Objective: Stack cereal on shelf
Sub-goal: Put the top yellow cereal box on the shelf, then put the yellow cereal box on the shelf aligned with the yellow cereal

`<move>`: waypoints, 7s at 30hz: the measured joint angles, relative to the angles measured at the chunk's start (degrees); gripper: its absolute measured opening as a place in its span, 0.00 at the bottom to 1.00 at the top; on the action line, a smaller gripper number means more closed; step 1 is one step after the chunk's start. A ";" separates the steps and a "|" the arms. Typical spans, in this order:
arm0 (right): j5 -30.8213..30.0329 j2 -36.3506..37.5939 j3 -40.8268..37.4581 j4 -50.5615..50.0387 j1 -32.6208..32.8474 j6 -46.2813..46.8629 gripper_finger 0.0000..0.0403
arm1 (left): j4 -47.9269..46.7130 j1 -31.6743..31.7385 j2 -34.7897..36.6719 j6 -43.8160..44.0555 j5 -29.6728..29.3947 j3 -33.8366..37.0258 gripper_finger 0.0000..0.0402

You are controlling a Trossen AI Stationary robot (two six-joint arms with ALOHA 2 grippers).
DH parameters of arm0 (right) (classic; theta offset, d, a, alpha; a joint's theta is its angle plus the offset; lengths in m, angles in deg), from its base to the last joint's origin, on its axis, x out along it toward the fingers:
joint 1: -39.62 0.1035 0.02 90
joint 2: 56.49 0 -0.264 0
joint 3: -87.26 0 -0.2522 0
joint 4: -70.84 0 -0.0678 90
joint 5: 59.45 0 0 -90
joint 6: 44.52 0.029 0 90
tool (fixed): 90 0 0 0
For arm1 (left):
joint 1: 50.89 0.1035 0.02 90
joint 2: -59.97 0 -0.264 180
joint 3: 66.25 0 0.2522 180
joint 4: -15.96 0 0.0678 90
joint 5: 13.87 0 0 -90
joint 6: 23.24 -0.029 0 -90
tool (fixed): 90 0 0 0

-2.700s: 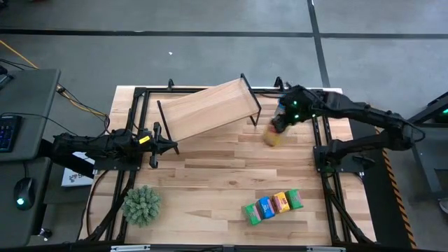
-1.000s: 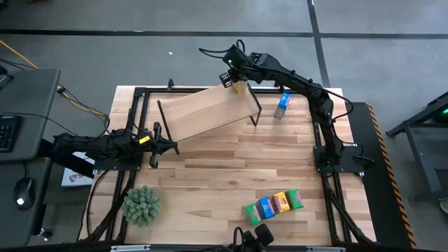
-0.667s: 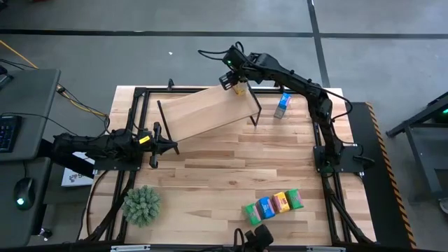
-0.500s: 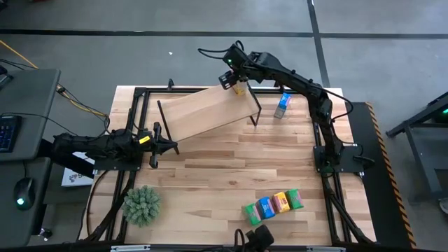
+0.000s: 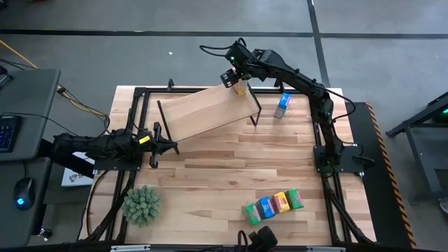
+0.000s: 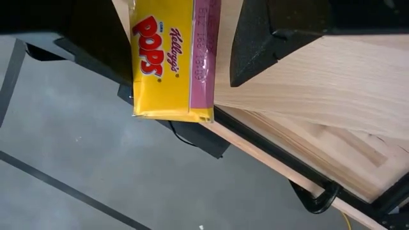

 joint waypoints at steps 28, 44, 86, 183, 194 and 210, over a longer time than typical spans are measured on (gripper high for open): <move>1.31 4.04 -0.01 0.39 0.64 -1.13 0.60 | 0.02 0.00 0.01 0.01 0.00 0.00 0.01; 3.12 4.55 0.00 0.72 1.40 -2.07 0.60 | 0.01 0.00 0.01 0.02 0.00 0.00 0.01; 3.37 4.76 0.00 2.58 1.51 -7.25 0.60 | 0.01 -0.02 0.01 2.30 8.34 -0.90 0.01; 22.21 14.23 -29.33 -21.66 65.44 85.89 0.60 | 16.39 14.03 -51.63 -4.59 7.39 -35.55 0.01; 18.77 9.97 -29.38 -21.78 67.54 91.07 0.60 | 16.37 14.03 -51.63 -6.03 7.39 -35.56 0.01; 20.67 9.55 -35.31 -21.64 66.63 89.60 0.60 | 16.37 14.03 -51.63 -6.03 7.39 -35.60 0.01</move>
